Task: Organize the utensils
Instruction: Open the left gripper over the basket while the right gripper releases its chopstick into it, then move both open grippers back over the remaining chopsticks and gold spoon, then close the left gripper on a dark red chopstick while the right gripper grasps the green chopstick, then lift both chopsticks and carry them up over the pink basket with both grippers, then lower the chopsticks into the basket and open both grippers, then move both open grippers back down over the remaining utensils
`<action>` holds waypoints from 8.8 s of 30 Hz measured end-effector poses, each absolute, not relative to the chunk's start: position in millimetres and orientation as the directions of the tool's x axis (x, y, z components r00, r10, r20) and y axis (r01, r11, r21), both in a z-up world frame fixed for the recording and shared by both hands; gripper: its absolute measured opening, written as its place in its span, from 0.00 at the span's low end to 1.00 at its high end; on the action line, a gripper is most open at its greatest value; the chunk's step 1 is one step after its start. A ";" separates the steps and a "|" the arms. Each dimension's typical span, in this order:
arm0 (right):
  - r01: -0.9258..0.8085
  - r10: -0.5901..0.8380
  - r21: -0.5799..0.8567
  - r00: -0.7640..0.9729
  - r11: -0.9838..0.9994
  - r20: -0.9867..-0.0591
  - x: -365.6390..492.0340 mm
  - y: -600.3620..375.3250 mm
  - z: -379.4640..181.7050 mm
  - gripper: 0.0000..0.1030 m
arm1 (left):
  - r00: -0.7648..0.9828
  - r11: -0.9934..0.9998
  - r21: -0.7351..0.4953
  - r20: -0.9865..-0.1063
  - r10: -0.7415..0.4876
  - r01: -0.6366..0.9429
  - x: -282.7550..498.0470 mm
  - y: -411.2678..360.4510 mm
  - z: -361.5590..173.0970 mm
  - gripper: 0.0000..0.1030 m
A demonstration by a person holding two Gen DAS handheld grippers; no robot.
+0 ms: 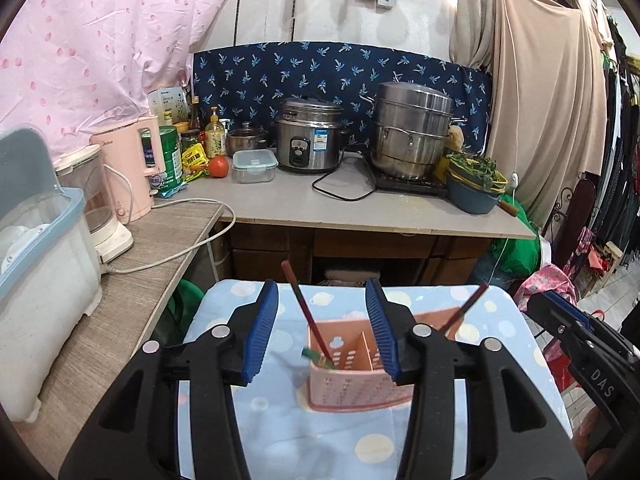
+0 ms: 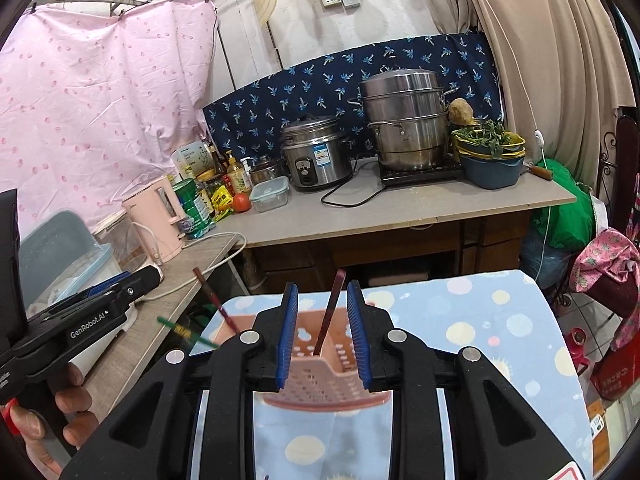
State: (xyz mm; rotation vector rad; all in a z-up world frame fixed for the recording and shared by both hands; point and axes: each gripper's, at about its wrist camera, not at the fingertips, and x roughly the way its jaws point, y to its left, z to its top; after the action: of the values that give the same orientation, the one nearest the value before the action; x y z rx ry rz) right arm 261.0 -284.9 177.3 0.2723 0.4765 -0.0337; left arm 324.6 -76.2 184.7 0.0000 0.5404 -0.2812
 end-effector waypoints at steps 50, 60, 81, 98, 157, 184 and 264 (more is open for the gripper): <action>0.103 0.036 0.137 0.658 0.985 -0.752 0.1 -175.9 -15.8 0.26 | 0.608 0.956 0.013 -0.774 -0.175 0.292 72.8 -17.3 -20.3 0.42; 0.103 0.015 0.106 0.640 0.989 -0.768 1.6 -168.7 -26.6 0.22 | 0.590 0.956 -0.002 -0.787 -0.183 0.295 71.0 -15.3 -29.5 0.43; 0.117 -0.023 0.071 0.656 0.991 -0.755 -1.0 -169.2 -29.0 0.12 | 0.569 0.953 0.001 -0.802 -0.180 0.303 68.9 -22.5 -44.7 0.43; 0.117 -0.024 0.071 0.656 0.991 -0.754 -1.5 -169.1 -29.4 0.12 | 0.576 0.950 0.007 -0.797 -0.183 0.312 67.5 -23.9 -43.9 0.13; 0.133 -0.012 0.208 0.866 0.969 -0.500 54.7 -237.8 127.6 0.06 | 0.706 0.963 -0.102 -0.662 -0.254 0.251 144.5 1.7 115.7 0.07; 0.081 0.035 0.271 0.917 0.959 -0.398 159.0 -267.3 206.0 0.07 | 0.778 0.941 -0.083 -0.541 -0.319 0.328 228.0 -41.9 209.4 0.07; 0.016 0.096 0.239 0.889 0.971 -0.447 152.6 -241.5 172.1 0.18 | 0.795 0.956 -0.003 -0.555 -0.246 0.294 225.1 -62.4 178.6 0.37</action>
State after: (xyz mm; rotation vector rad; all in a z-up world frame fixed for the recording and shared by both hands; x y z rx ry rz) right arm 152.6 -241.5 172.1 0.2403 0.4745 0.0419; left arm 225.1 -62.4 178.6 0.0845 0.5844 -0.2903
